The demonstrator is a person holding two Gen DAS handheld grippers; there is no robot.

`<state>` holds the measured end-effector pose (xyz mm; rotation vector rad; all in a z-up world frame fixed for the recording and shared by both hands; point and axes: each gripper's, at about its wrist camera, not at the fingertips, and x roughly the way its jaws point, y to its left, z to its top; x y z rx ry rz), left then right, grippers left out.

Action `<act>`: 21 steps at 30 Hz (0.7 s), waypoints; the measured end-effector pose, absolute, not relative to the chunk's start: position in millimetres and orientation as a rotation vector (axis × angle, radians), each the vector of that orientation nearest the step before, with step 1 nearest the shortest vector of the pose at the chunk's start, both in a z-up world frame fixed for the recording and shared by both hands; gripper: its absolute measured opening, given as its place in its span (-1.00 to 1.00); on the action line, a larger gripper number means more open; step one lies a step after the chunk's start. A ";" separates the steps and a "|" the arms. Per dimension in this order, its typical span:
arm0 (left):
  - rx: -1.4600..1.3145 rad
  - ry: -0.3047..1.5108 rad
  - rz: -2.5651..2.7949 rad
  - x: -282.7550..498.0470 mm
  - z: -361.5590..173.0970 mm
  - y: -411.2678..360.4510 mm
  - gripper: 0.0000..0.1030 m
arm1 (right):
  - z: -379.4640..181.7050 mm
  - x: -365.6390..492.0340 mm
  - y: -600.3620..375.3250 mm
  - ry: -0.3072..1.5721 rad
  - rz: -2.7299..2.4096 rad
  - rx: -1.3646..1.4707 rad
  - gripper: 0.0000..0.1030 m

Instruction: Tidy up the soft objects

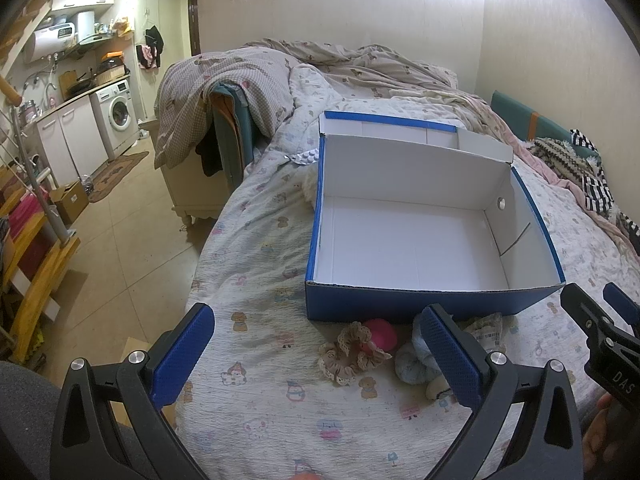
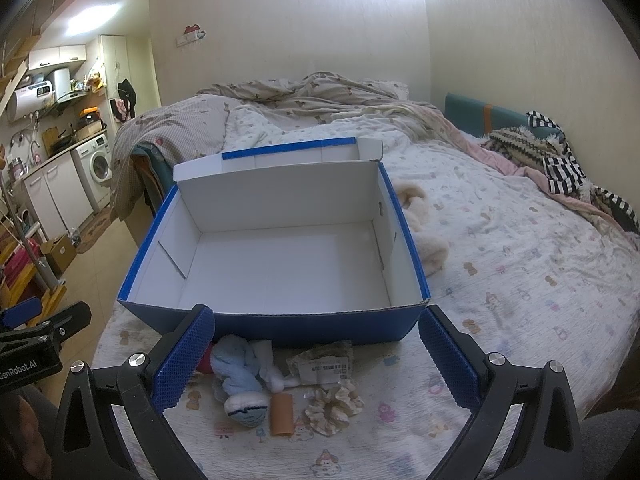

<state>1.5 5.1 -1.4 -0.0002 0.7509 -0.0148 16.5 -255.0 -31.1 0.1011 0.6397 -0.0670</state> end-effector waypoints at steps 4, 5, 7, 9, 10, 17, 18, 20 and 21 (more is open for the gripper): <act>-0.001 0.752 -0.014 1.7 -1.9 5.0 1.00 | -31.2 16.3 -255.1 0.641 -0.066 0.102 1.00; -0.001 0.753 -0.013 1.5 -1.6 5.2 1.00 | -30.9 16.3 -255.0 0.640 -0.067 0.102 1.00; 0.002 0.751 -0.013 1.7 -2.0 4.9 1.00 | -30.8 16.3 -255.0 0.639 -0.067 0.102 1.00; 0.008 0.754 -0.011 1.6 -1.8 5.2 1.00 | -31.1 16.1 -255.2 0.636 -0.067 0.103 1.00; 0.009 0.755 -0.010 1.5 -2.4 4.8 1.00 | -31.4 16.3 -255.6 0.636 -0.067 0.104 1.00; 0.000 0.782 -0.012 3.5 -6.9 6.9 1.00 | -30.5 16.8 -260.2 0.659 -0.071 0.116 1.00; -0.001 0.792 -0.011 4.8 -8.8 7.3 1.00 | -30.8 19.4 -262.3 0.677 -0.062 0.128 1.00; 0.004 0.815 -0.010 7.6 -10.6 7.7 1.00 | -31.2 29.3 -271.4 0.739 -0.013 0.178 1.00; 0.008 0.828 -0.005 10.0 -10.8 8.6 1.00 | -31.5 32.7 -273.2 0.762 0.006 0.189 1.00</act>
